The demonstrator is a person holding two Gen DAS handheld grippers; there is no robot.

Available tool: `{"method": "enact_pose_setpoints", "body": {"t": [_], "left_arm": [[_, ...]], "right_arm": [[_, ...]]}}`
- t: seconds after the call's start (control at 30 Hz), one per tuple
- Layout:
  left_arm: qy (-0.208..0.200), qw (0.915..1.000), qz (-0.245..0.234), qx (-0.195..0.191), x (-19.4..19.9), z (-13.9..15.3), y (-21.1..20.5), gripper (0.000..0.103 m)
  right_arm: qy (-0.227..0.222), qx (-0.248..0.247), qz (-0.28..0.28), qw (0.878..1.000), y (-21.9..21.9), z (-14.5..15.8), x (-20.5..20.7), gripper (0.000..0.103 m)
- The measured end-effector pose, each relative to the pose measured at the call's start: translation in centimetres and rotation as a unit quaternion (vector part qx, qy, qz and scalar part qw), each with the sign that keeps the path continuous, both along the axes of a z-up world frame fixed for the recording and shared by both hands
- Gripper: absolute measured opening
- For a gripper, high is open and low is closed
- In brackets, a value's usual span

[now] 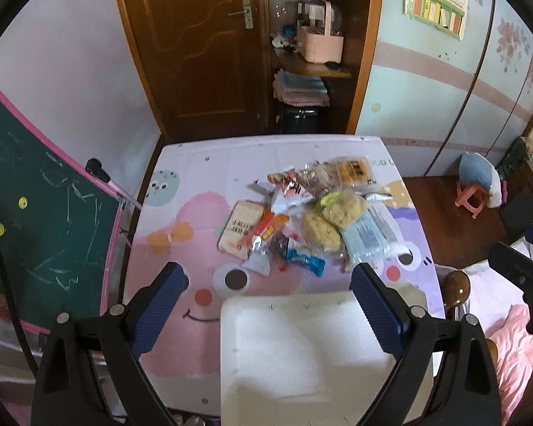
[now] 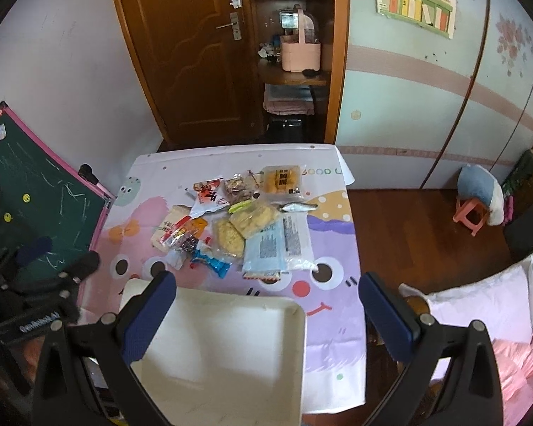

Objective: Organize snacks
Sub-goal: 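Reach both grippers toward the snack pile and grasp the clear puffed-snack bag with the right gripper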

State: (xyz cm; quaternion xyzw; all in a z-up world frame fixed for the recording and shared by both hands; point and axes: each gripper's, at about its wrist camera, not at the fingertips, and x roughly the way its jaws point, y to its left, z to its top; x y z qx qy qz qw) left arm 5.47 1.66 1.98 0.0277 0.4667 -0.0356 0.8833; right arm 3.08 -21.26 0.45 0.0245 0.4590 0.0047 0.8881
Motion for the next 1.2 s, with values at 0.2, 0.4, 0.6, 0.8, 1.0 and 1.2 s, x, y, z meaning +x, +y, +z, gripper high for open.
{"method": "enact_pose_setpoints", "body": {"t": [0.2,0.4,0.6,0.8,1.0,1.2], "left_arm": [[0.001,1.0000,-0.002,0.009,3.0,-0.8,0.5,0.095],[0.018,0.9997,-0.016,-0.009,7.2,-3.0,1.6,0.095],[0.033,0.9988,-0.035,0.005,10.9,-6.3,2.2,0.095],[0.053,0.9977,-0.040,0.015,13.4,-9.7,1.9,0.095],[0.086,0.9951,-0.048,0.010,15.4,-13.3,1.5,0.095],[0.132,0.9902,-0.043,0.020,17.7,-18.0,1.3,0.095]], "right_arm": [[0.025,0.013,0.004,1.000,-1.2,-1.5,4.2,0.103],[0.049,0.030,0.003,0.998,-1.4,-3.8,9.2,0.103],[0.083,0.054,0.004,0.995,-0.8,-7.1,14.5,0.103],[0.118,0.065,0.005,0.991,0.5,-10.8,18.2,0.103],[0.147,0.056,0.006,0.988,1.5,-14.4,20.9,0.102],[0.183,0.059,0.000,0.981,2.0,-17.9,23.1,0.100]]}}
